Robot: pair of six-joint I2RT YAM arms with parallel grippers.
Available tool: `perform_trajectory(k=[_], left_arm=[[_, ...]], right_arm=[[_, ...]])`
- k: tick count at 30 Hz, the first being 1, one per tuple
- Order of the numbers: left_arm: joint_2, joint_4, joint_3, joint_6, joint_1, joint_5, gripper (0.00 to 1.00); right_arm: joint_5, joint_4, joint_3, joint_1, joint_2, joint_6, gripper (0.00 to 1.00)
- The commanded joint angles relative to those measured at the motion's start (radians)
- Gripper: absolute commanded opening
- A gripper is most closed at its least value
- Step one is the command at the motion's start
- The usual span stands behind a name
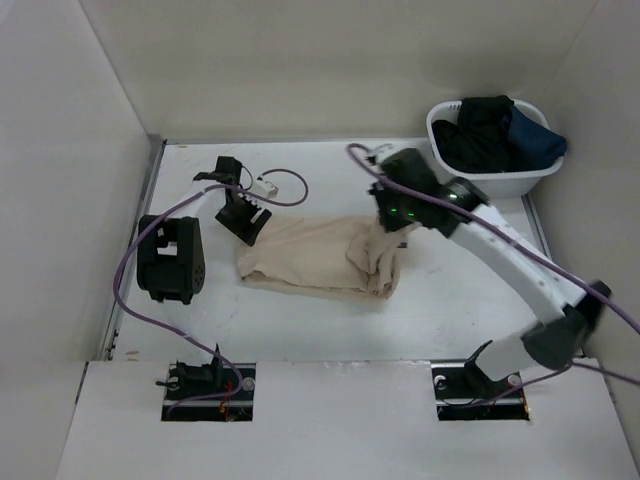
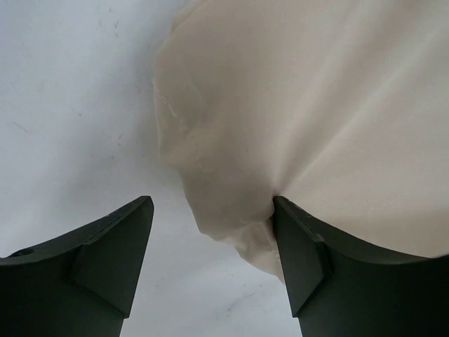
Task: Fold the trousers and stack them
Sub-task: Fold the trousers
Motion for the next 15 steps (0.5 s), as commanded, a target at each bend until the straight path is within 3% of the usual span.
perform_trajectory(k=[1, 9, 15], left_arm=[[0.024, -0.038, 0.017, -0.03, 0.047, 0.008, 0.67], [0.057, 0.008, -0.037, -0.029, 0.095, 0.019, 0.67], [0.083, 0.02, 0.006, -0.071, 0.159, 0.054, 0.67]], right_arm=[[0.099, -0.079, 0.2, 0.178, 0.217, -0.079, 0.0], [0.016, -0.127, 0.813, 0.412, 0.727, -0.284, 0.0], [-0.073, 0.047, 0.824, 0.439, 0.848, -0.203, 0.0]])
